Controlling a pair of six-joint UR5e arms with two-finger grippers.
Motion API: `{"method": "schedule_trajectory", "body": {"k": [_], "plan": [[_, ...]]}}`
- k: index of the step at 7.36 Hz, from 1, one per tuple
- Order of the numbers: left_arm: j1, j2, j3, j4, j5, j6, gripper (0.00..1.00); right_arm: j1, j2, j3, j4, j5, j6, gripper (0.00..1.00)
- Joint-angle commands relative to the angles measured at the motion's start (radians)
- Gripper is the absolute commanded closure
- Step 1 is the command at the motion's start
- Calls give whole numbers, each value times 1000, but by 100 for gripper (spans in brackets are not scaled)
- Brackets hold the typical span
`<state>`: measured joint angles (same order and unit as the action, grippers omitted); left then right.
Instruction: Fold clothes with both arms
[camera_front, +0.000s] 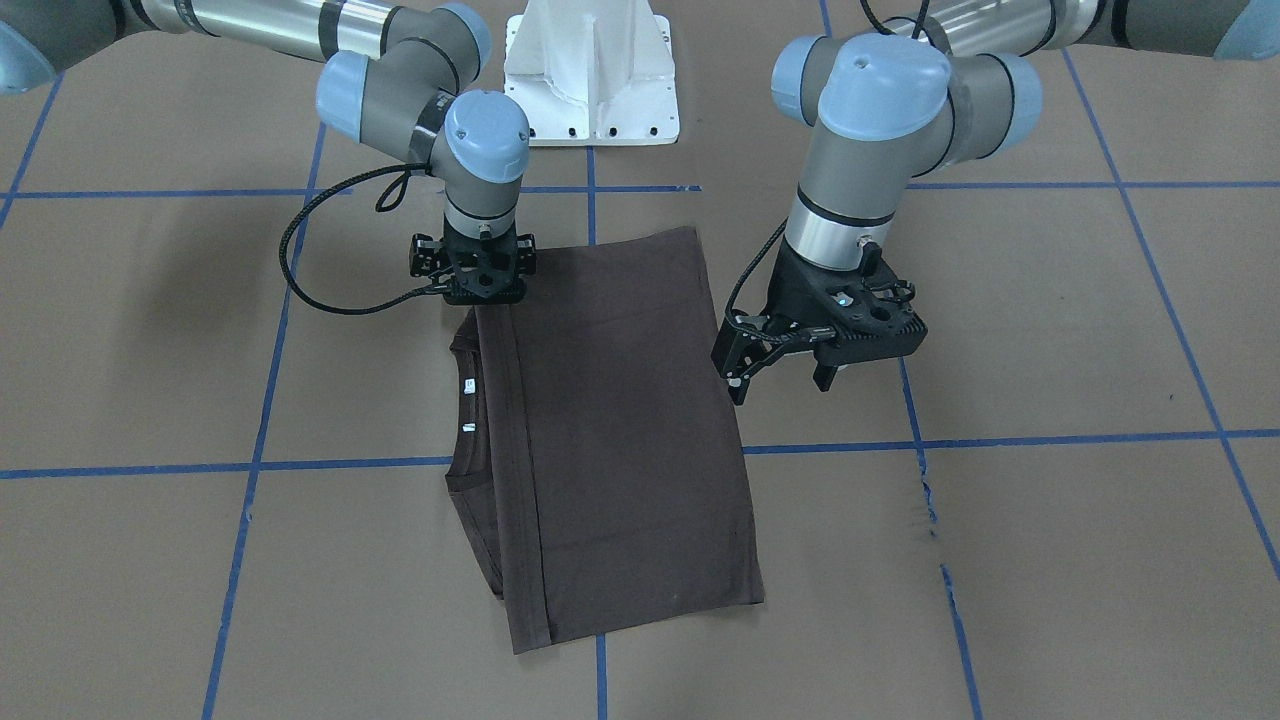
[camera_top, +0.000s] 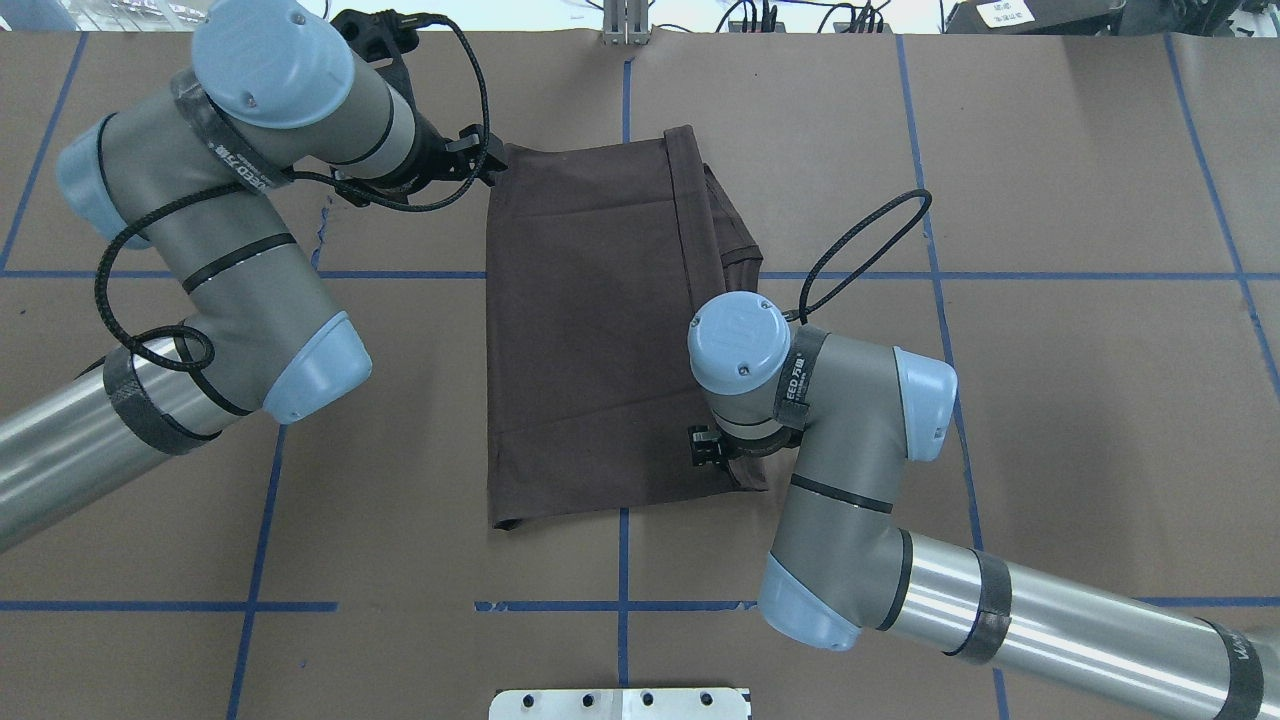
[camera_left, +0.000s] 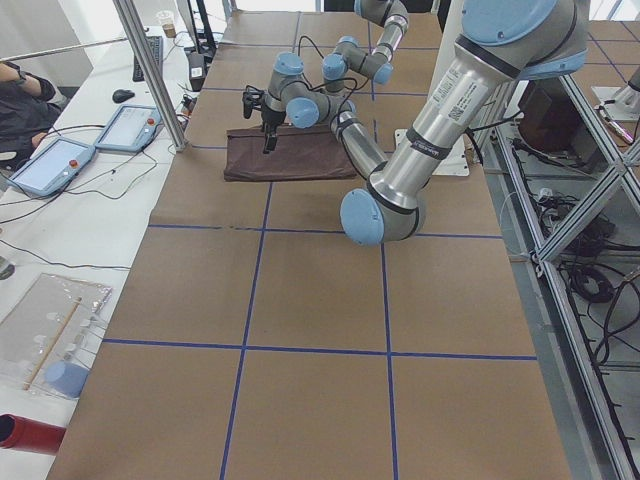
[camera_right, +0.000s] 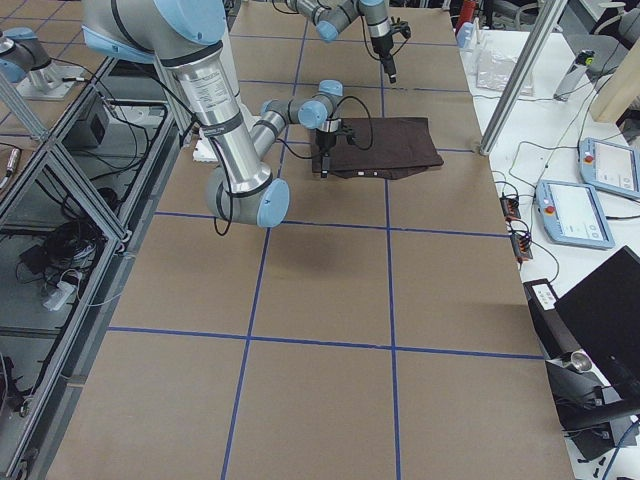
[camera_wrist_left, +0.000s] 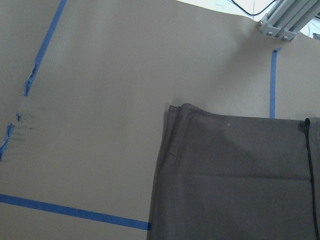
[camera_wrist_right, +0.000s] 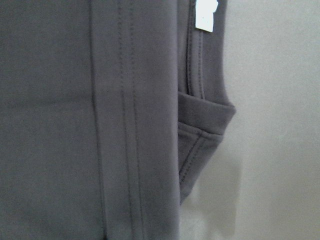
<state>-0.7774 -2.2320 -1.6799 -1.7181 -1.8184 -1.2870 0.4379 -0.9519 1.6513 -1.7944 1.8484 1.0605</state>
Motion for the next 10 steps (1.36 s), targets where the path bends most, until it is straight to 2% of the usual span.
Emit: {"method": "schedule_trajectory", "body": {"k": [1,4,8,9,10], "plan": [[3,2,0,0,1,0,0,10,-5,2,-2,0,-2,0],[10,0,0,-2,1,-23,0,33,-51,25,0,0,-43,0],[21,0,-1,0,1,-28,0,90,-192,105,3,-17,-161,0],[21,2,-1,0,1,-26,0,128,-170,129,1,0,-183,0],[21,0,-3,-2,-1,-25,0,169,-100,114,6,24,-183,0]]}}
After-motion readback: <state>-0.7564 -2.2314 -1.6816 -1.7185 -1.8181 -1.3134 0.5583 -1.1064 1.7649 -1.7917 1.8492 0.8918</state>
